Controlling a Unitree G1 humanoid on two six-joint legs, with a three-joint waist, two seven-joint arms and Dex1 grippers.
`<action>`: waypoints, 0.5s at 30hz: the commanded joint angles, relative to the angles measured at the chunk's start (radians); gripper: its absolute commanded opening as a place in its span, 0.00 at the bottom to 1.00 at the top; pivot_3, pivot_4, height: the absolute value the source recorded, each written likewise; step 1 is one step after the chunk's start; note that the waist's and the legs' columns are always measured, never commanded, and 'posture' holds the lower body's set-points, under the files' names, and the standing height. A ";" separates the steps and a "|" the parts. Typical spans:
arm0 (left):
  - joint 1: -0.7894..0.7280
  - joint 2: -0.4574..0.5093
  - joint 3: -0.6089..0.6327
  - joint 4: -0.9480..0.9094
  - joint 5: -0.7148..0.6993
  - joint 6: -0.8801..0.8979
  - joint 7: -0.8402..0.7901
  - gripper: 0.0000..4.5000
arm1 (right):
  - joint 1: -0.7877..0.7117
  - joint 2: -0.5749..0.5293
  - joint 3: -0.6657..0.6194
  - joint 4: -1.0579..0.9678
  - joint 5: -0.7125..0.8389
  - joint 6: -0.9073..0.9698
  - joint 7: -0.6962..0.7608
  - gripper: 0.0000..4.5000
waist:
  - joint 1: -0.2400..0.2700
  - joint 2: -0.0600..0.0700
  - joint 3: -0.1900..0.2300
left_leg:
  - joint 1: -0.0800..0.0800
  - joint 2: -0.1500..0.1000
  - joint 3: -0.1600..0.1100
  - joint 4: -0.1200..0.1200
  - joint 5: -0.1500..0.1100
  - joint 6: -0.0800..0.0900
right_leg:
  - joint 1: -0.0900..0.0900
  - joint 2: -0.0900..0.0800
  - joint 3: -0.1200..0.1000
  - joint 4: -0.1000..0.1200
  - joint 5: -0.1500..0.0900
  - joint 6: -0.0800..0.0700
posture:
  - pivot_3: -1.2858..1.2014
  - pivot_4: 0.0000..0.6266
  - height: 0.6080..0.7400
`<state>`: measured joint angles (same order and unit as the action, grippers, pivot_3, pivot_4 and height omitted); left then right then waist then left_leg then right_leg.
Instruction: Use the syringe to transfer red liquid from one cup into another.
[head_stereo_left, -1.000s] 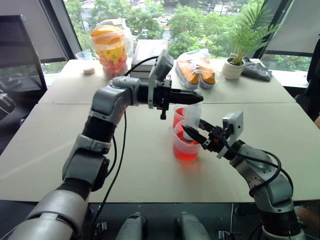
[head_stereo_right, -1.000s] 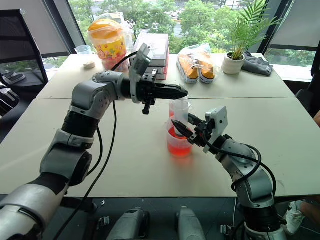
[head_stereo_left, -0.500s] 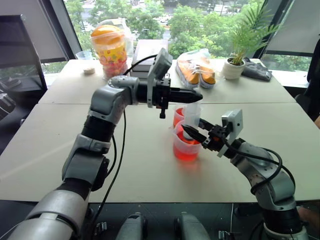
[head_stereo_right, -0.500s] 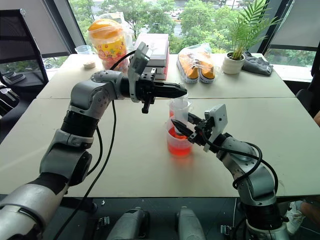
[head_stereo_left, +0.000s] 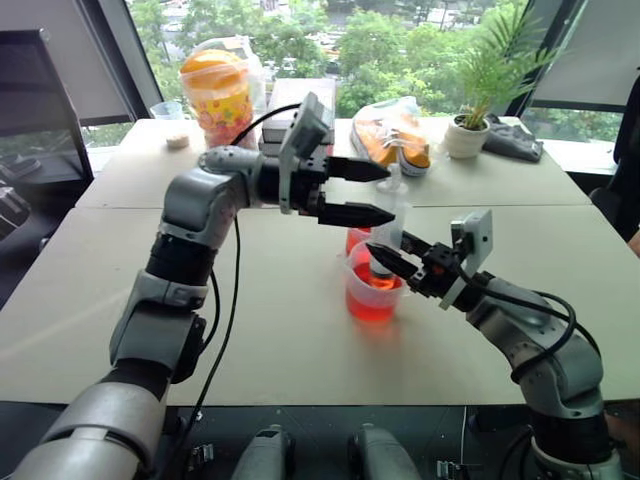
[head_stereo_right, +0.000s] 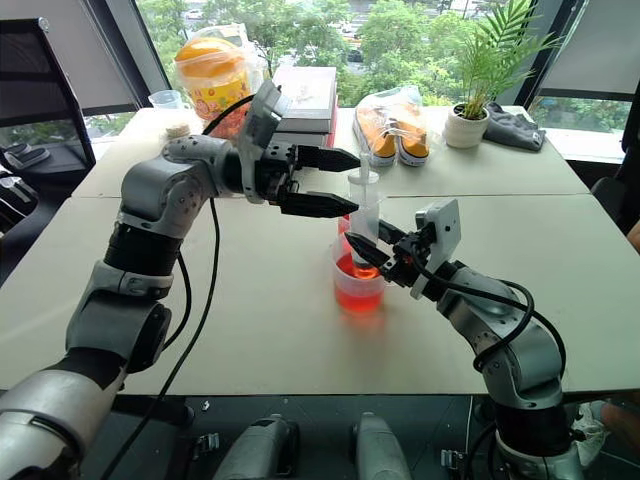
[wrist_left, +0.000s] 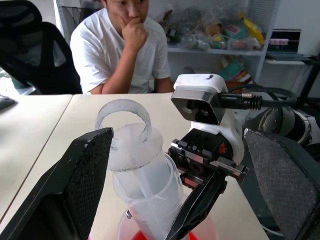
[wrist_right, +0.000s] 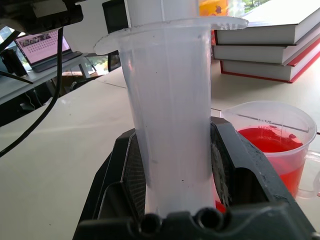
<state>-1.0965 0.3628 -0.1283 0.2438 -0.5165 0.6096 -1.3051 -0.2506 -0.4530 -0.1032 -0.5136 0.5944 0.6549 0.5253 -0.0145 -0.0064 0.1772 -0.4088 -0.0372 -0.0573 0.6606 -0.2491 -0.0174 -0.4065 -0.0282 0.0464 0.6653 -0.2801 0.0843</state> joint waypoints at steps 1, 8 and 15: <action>0.013 0.031 0.035 -0.045 -0.027 0.031 0.005 0.99 | -0.020 -0.004 -0.037 -0.075 0.055 0.005 -0.012 0.32 | 0.000 0.000 0.000 | 0.000 0.000 0.000 0.000 0.000 0.000 | 0.000 0.000 0.000 0.000 0.000 0.000 | 0.52 0.24 1.00; 0.061 0.126 0.063 -0.079 -0.027 0.059 0.021 0.99 | -0.042 -0.013 -0.051 -0.094 0.086 0.021 -0.040 0.32 | -0.002 0.000 0.000 | 0.000 0.000 0.000 0.000 0.000 0.000 | 0.000 0.000 0.000 0.000 0.000 0.000 | 0.52 0.24 1.00; 0.079 0.173 0.129 -0.047 -0.015 0.036 0.106 0.99 | -0.247 -0.074 -0.106 -0.029 0.128 0.056 -0.062 0.32 | 0.000 0.000 0.001 | 0.000 0.000 0.000 0.000 0.000 0.000 | 0.000 -0.001 0.000 0.000 0.000 0.000 | 0.52 0.24 1.00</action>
<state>-1.0115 0.5256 -0.0392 0.2022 -0.5310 0.6625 -1.2199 -0.4500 -0.5134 -0.1737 -0.5463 0.7024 0.7189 0.4681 -0.0143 -0.0060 0.1777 -0.4090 -0.0372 -0.0574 0.6606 -0.2492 -0.0174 -0.4070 -0.0290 0.0460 0.6652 -0.2801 0.0843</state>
